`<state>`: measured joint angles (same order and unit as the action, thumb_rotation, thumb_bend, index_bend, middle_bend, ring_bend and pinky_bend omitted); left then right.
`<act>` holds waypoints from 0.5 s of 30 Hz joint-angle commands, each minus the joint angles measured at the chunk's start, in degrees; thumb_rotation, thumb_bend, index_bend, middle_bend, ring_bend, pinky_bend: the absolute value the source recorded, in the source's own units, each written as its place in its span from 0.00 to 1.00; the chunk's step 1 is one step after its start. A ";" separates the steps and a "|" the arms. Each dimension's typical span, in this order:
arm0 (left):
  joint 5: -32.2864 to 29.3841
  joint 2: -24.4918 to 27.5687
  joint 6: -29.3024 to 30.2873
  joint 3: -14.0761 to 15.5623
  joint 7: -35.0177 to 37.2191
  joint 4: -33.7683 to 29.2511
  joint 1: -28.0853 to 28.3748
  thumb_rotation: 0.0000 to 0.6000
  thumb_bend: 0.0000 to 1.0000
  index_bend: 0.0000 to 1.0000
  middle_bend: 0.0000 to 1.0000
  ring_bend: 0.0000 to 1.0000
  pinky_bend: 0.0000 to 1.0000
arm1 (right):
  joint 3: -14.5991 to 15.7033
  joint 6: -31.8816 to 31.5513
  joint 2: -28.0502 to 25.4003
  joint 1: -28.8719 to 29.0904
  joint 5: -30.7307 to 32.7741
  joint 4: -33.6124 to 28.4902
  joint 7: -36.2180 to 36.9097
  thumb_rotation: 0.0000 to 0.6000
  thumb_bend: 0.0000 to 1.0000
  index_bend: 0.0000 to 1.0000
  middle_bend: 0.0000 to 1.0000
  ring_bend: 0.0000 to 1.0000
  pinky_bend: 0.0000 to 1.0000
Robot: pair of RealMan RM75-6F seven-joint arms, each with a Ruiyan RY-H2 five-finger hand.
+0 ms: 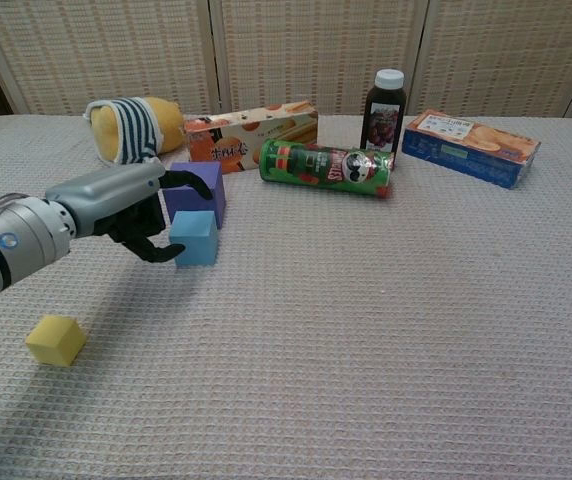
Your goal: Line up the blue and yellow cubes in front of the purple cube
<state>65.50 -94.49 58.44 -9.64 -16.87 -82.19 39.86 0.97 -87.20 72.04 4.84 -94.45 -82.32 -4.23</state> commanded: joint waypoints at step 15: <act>-6.05 3.62 -4.17 5.22 -9.83 -7.75 -0.28 1.00 0.36 0.19 1.00 1.00 1.00 | 0.29 -1.32 -0.85 -0.56 -1.15 -0.41 1.32 0.91 0.03 0.00 0.00 0.00 0.00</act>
<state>60.01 -90.93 54.59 -4.52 -26.11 -89.94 39.31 1.25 -88.54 71.21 4.27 -95.60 -82.72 -2.93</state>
